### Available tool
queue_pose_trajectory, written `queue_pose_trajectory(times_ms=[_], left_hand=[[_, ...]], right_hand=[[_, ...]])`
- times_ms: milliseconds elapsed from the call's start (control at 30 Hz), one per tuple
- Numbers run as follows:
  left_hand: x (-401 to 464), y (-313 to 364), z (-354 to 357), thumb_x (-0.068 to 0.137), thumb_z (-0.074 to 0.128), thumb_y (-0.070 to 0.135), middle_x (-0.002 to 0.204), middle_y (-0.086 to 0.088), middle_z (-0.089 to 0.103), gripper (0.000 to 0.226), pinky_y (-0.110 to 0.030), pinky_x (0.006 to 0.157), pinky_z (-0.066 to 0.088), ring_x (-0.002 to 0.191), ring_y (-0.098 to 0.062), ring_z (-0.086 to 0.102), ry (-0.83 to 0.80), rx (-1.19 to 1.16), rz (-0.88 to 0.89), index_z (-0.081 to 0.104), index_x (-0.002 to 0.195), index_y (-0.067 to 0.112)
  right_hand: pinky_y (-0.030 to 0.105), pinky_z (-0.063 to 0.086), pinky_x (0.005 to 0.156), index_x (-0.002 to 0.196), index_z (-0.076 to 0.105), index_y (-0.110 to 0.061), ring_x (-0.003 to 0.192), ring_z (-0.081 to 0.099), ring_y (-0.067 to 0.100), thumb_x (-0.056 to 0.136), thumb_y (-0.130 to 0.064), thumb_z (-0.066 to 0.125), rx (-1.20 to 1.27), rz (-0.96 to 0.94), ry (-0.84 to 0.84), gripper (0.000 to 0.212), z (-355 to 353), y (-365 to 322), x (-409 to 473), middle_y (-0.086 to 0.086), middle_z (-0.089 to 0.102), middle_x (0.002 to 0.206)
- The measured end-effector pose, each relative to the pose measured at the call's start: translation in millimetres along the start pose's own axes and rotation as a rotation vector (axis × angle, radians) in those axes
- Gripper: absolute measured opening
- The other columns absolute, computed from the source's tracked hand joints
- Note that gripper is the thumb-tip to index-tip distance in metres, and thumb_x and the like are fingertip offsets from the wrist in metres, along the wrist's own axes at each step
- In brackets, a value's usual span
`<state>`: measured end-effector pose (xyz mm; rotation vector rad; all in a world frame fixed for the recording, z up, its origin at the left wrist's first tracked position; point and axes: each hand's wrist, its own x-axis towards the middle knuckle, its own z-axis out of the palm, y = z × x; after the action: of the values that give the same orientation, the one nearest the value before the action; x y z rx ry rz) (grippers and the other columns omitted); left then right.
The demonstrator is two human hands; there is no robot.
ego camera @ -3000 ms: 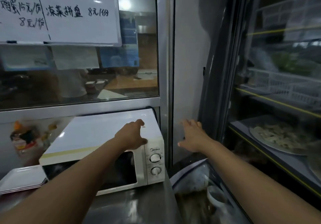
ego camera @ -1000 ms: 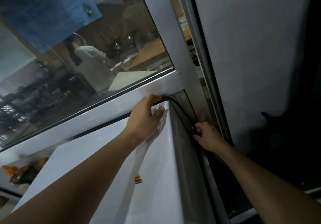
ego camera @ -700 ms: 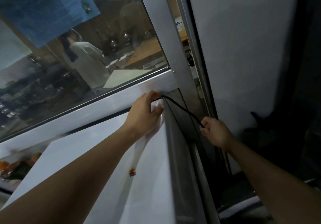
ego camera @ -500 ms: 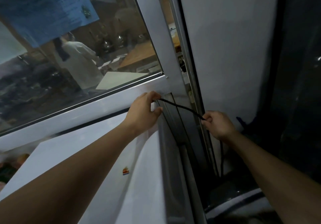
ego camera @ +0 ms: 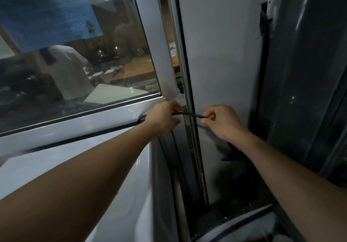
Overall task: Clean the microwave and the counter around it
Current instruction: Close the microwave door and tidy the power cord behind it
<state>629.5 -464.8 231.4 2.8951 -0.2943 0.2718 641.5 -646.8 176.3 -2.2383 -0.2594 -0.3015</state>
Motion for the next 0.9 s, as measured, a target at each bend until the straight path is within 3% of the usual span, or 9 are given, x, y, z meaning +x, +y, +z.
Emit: queue_pose_trajectory(times_ms=[133, 333, 400, 700, 800, 900], left_hand=[[0, 8, 0, 0.089, 0.060, 0.022, 0.102, -0.002, 0.066, 0.016, -0.029, 0.075, 0.047, 0.096, -0.018, 0.060, 0.046, -0.082, -0.005, 0.066, 0.104, 0.019], [-4, 8, -13, 0.088, 0.062, 0.020, 0.089, -0.002, 0.065, 0.005, -0.032, 0.077, 0.050, 0.088, -0.019, 0.060, 0.069, -0.159, 0.007, 0.067, 0.089, 0.019], [-6, 4, -19, 0.088, 0.062, 0.019, 0.085, -0.001, 0.064, 0.005, -0.033, 0.076, 0.050, 0.085, -0.019, 0.060, 0.076, -0.175, 0.012, 0.065, 0.083, 0.021], [-13, -25, -57, 0.088, 0.063, 0.015, 0.088, -0.010, 0.068, 0.007, -0.031, 0.078, 0.047, 0.085, -0.022, 0.062, 0.168, -0.514, -0.083, 0.068, 0.088, 0.010], [-17, -32, -63, 0.088, 0.063, 0.013, 0.086, -0.010, 0.067, 0.007, -0.028, 0.075, 0.046, 0.082, -0.021, 0.060, 0.181, -0.577, -0.105, 0.067, 0.084, 0.009], [-21, -36, -72, 0.088, 0.062, 0.014, 0.080, -0.004, 0.064, 0.012, -0.024, 0.064, 0.042, 0.076, -0.017, 0.057, 0.223, -0.493, -0.057, 0.061, 0.076, 0.017]], right_hand=[[0.026, 0.049, 0.071, 0.082, 0.069, -0.019, 0.073, 0.060, 0.012, 0.083, -0.015, 0.068, -0.007, -0.040, 0.008, 0.004, -9, -17, -4, -0.002, 0.065, 0.079], [0.015, 0.039, 0.060, 0.086, 0.068, -0.019, 0.065, 0.054, 0.004, 0.083, -0.013, 0.068, 0.059, -0.046, 0.017, 0.006, -7, -27, -10, -0.010, 0.058, 0.071], [0.014, 0.040, 0.063, 0.091, 0.068, -0.019, 0.068, 0.055, 0.002, 0.084, -0.012, 0.066, 0.077, -0.053, -0.022, 0.011, -7, -31, -13, -0.010, 0.060, 0.075], [0.005, 0.035, 0.057, 0.081, 0.063, -0.022, 0.072, 0.056, 0.003, 0.089, -0.014, 0.059, -0.010, 0.110, -0.123, 0.012, 8, -22, -37, -0.010, 0.061, 0.077], [0.009, 0.038, 0.055, 0.071, 0.059, -0.024, 0.064, 0.054, 0.001, 0.091, -0.013, 0.057, -0.013, 0.162, -0.023, 0.023, 8, -34, -39, -0.006, 0.061, 0.072], [0.028, 0.053, 0.070, 0.072, 0.061, -0.017, 0.075, 0.065, 0.021, 0.090, -0.011, 0.057, 0.026, 0.184, 0.060, 0.020, -7, -57, -37, 0.008, 0.068, 0.079]])
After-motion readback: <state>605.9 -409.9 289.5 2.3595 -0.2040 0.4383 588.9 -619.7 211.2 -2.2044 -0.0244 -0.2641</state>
